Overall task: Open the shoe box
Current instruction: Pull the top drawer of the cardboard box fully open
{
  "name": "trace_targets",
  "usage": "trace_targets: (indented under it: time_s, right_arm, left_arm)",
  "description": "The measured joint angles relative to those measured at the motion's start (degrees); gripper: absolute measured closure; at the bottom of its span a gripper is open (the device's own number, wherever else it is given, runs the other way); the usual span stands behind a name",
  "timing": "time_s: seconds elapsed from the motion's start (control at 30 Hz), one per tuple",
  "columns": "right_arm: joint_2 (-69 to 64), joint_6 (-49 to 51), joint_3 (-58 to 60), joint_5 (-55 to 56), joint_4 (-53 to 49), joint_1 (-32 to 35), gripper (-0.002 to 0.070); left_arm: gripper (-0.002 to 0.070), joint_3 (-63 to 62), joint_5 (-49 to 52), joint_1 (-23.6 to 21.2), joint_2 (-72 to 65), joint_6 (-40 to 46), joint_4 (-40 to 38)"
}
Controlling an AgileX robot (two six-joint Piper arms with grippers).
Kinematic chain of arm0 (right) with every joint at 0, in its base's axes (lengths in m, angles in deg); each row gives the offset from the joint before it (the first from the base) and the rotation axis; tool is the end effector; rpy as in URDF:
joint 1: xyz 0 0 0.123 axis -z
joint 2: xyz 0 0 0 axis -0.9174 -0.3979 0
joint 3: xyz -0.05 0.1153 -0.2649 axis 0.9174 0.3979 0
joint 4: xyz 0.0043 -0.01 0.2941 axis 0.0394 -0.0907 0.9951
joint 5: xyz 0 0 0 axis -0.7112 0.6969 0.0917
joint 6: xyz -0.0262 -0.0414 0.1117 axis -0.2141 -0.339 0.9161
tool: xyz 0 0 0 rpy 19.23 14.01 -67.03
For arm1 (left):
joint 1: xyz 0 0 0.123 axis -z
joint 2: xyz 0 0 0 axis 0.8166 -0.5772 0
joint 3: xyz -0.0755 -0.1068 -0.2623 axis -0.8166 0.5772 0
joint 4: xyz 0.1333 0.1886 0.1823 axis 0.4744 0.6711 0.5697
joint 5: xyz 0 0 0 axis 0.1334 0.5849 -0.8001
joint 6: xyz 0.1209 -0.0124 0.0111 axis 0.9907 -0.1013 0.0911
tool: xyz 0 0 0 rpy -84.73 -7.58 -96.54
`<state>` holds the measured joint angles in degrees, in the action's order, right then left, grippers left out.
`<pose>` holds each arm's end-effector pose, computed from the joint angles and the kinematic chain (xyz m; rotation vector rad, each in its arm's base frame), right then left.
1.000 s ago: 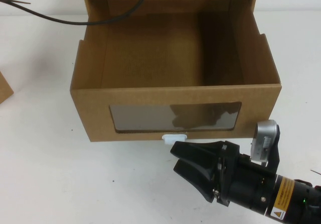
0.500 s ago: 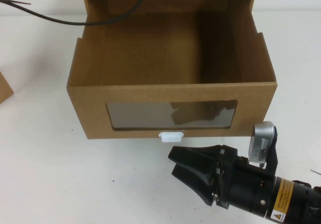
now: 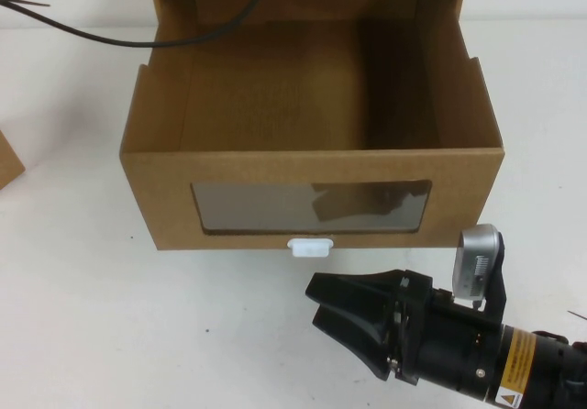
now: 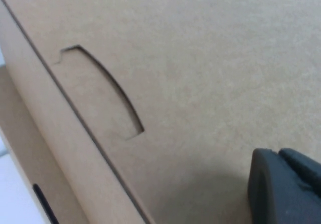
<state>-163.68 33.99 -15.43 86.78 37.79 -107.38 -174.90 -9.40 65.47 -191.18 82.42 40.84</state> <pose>0.1905 0.2384 0.1541 0.3421 2.0253 1.9654 0.5255 -0.1582 0.4127 0.7414 1.9081 -0.4640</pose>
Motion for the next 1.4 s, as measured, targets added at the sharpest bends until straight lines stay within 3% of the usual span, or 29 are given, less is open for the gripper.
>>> trace_targets:
  time_s: [0.33, 0.43, 0.57, 0.73, 0.83, 1.07, 1.4]
  right_arm:
    - [0.00, 0.00, -0.02, 0.00, -1.02, 0.00, 0.0287]
    - [0.00, 0.00, -0.02, 0.00, -1.23, 0.00, 0.0316]
    - [0.00, 0.00, -0.02, 0.00, -1.77, 0.00, 0.0421]
    - [0.21, 0.00, -0.02, -0.10, -3.91, 0.00, 0.0624]
    - [1.96, -1.14, 0.52, -0.22, -4.55, 0.00, 0.0674]
    - [10.63, -8.08, 3.46, -0.22, -4.67, 0.00, 0.0693]
    - [21.86, -13.14, 6.36, -0.22, -5.98, 0.00, 0.0694]
  left_arm:
    - [0.0680, 0.33, -3.83, -0.32, 3.50, 4.25, -3.11]
    - [0.0680, 0.33, -4.71, -0.32, 5.30, 5.46, -3.97]
    - [0.0680, 0.33, -5.90, -0.45, 8.25, 6.35, -4.33]
    - [0.0680, 0.33, -5.82, -0.69, 13.58, 5.92, -3.02]
    - [0.0680, 0.33, -5.24, -0.69, 16.31, 3.17, 1.14]
    - [0.0680, 6.98, -5.49, -1.04, 23.61, -1.52, 8.02]
    - [0.0680, 35.53, -15.93, -1.04, 43.56, -3.43, 12.76]
